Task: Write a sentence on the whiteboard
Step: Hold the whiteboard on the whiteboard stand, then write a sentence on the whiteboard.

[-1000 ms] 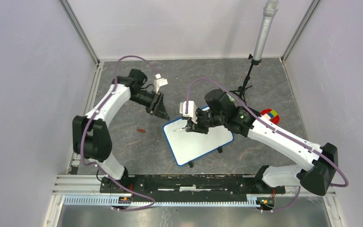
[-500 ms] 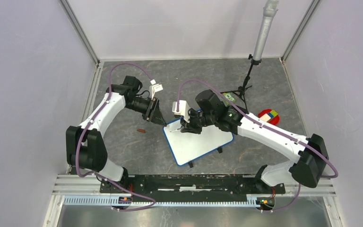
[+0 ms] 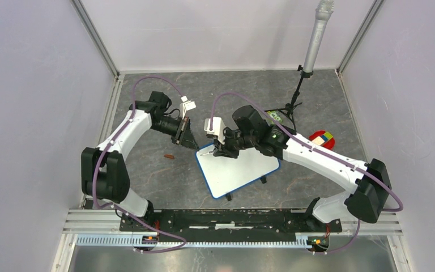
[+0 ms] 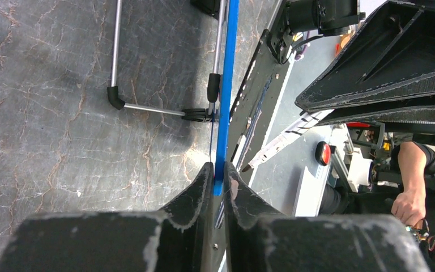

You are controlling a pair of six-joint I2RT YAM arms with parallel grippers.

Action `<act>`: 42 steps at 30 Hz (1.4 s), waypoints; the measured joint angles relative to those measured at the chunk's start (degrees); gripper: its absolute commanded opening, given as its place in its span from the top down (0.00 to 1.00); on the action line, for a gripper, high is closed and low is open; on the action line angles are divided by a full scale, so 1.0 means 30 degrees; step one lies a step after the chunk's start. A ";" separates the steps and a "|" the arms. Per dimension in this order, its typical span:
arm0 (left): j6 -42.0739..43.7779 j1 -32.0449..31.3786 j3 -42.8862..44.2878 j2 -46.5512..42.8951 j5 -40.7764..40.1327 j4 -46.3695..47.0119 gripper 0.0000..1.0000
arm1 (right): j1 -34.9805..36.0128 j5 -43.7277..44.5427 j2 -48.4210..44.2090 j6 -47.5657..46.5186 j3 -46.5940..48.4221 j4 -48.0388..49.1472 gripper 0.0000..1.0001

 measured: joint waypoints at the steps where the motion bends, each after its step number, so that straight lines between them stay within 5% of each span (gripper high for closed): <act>1: 0.0007 0.0000 0.0000 0.0022 0.0007 0.0007 0.87 | 0.0000 0.0007 0.0036 0.0015 0.0000 0.0000 1.00; 6: 0.0007 0.0000 0.0000 0.0095 0.0080 0.0036 0.91 | 0.0015 0.0066 0.0175 0.0029 0.0000 0.0000 1.00; 11: 0.0000 0.0000 0.0000 0.0109 0.0066 0.0058 0.70 | 0.0036 0.0058 0.0277 0.0080 0.0007 -0.0007 1.00; 17: -0.0022 -0.0015 0.0000 0.0124 0.0058 0.0073 0.68 | 0.0036 -0.0022 0.0277 0.0087 0.0036 -0.0022 1.00; 30: -0.0007 -0.0969 0.0007 0.0335 -0.0262 0.0262 0.92 | 0.0036 -0.0029 0.0277 0.0102 0.0211 -0.0073 1.00; 42: -0.0007 -0.1005 0.0007 0.0350 -0.0328 0.0313 0.98 | 0.0036 -0.0022 0.0350 0.0095 0.0211 -0.0080 1.00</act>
